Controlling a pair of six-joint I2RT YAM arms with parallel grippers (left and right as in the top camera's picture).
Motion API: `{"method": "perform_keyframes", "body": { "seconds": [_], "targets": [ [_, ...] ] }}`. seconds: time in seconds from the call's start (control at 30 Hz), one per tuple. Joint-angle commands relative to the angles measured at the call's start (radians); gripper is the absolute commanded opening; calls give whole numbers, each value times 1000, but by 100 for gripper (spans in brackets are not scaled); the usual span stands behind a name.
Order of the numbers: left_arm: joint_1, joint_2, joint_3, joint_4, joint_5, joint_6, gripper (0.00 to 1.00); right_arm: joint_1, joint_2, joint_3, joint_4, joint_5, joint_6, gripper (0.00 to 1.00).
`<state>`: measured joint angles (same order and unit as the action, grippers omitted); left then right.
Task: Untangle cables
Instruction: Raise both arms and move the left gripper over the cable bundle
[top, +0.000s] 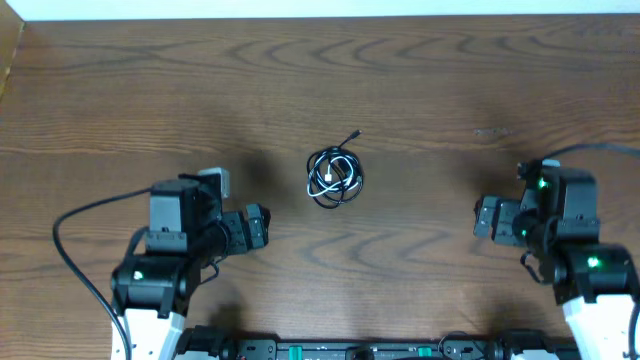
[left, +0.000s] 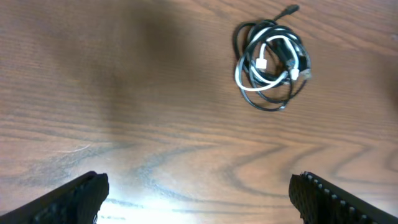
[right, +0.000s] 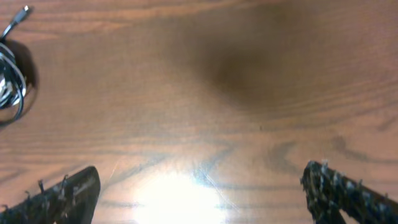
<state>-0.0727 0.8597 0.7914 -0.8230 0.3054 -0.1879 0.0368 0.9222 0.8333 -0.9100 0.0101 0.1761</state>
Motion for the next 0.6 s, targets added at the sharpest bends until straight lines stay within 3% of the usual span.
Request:
{"method": "perform_keyframes", "body": {
  "seconds": [0.0, 0.17, 0.43, 0.57],
  "targets": [
    [4, 34, 60, -43, 24, -16, 98, 4, 58, 93, -54, -52, 6, 99],
    [4, 34, 59, -66, 63, -17, 98, 4, 77, 123, -57, -209, 6, 99],
    [3, 43, 63, 129, 132, -10, 98, 4, 79, 123, -9, -200, 6, 99],
    [3, 163, 151, 117, 87, 58, 98, 4, 80, 123, 5, -147, 5, 99]
  ]
}}
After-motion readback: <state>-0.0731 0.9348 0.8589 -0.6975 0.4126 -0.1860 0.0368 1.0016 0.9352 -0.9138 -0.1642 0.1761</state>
